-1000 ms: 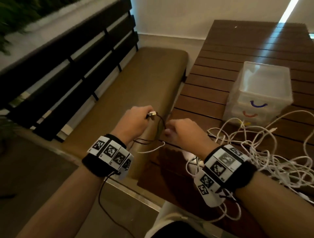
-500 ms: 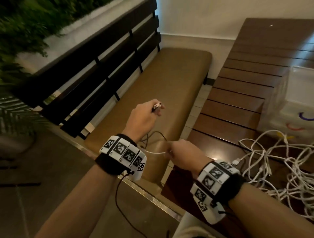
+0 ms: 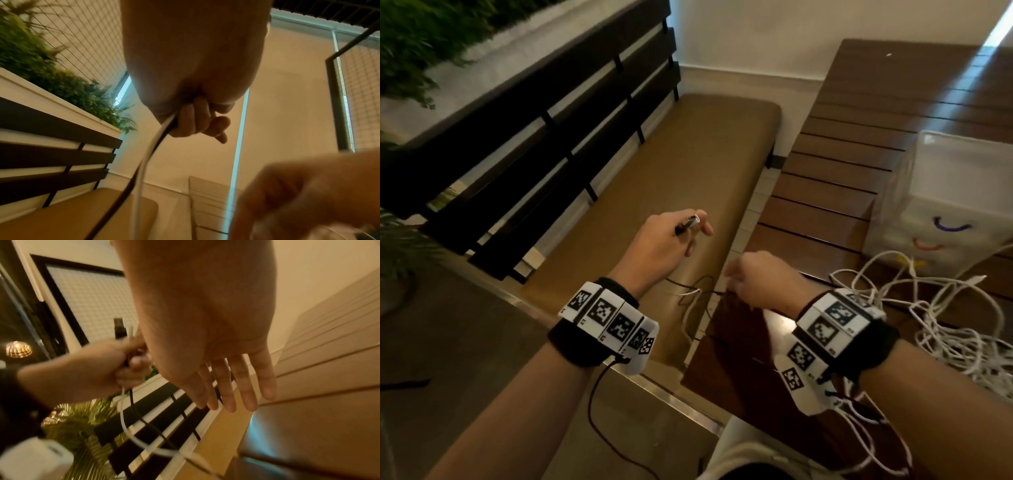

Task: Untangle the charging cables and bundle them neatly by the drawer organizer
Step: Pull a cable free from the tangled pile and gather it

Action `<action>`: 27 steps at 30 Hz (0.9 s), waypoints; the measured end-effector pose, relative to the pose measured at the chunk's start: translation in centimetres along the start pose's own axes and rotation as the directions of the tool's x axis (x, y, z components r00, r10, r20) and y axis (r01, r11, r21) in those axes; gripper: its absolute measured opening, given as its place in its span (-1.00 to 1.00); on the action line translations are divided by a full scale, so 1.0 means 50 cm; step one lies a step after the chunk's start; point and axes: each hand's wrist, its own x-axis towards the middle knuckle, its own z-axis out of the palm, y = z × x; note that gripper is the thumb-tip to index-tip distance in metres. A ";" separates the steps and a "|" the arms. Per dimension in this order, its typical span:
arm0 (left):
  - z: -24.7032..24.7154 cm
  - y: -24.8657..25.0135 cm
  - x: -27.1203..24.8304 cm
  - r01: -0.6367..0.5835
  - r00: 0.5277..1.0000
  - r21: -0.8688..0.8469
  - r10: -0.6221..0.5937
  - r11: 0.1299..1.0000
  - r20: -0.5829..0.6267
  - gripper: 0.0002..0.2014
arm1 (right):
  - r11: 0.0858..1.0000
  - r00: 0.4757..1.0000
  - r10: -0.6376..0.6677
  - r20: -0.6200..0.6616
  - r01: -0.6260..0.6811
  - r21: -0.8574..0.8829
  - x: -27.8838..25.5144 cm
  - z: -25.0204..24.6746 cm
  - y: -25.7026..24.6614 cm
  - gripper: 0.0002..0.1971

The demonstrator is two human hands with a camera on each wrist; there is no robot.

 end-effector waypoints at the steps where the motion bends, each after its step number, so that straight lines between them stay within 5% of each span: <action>1: 0.020 0.003 -0.001 -0.005 0.999 0.001 0.005 1.000 0.038 -0.69 | 1.000 1.000 0.006 -0.027 -0.006 -0.003 -0.018 -0.018 0.018 -0.74; 8: 0.167 0.079 -0.006 0.071 0.985 -0.168 -0.042 0.983 0.170 -0.48 | 0.987 0.986 0.159 -0.047 -0.159 0.000 -0.168 -0.113 0.142 -0.78; 13: 0.279 0.102 -0.049 0.231 0.952 -0.302 -0.151 0.925 0.266 -0.42 | 0.981 0.979 0.191 0.076 -0.187 -0.058 -0.227 -0.046 0.168 -0.80; 18: 0.311 0.072 -0.087 0.242 0.947 -0.030 -0.229 0.970 0.226 -0.45 | 0.965 0.973 0.225 -0.044 -0.229 -0.127 -0.228 0.059 0.150 -0.59; 21: 0.303 0.071 -0.093 0.234 0.954 0.016 -0.233 0.972 0.187 -0.47 | 0.933 0.920 0.356 -0.166 -0.359 0.015 -0.206 0.090 0.149 -0.58; 27: 0.298 0.077 -0.083 0.265 0.951 0.009 -0.263 0.964 0.162 -0.47 | 0.870 0.872 0.479 -0.100 -0.457 0.184 -0.161 0.094 0.134 -0.85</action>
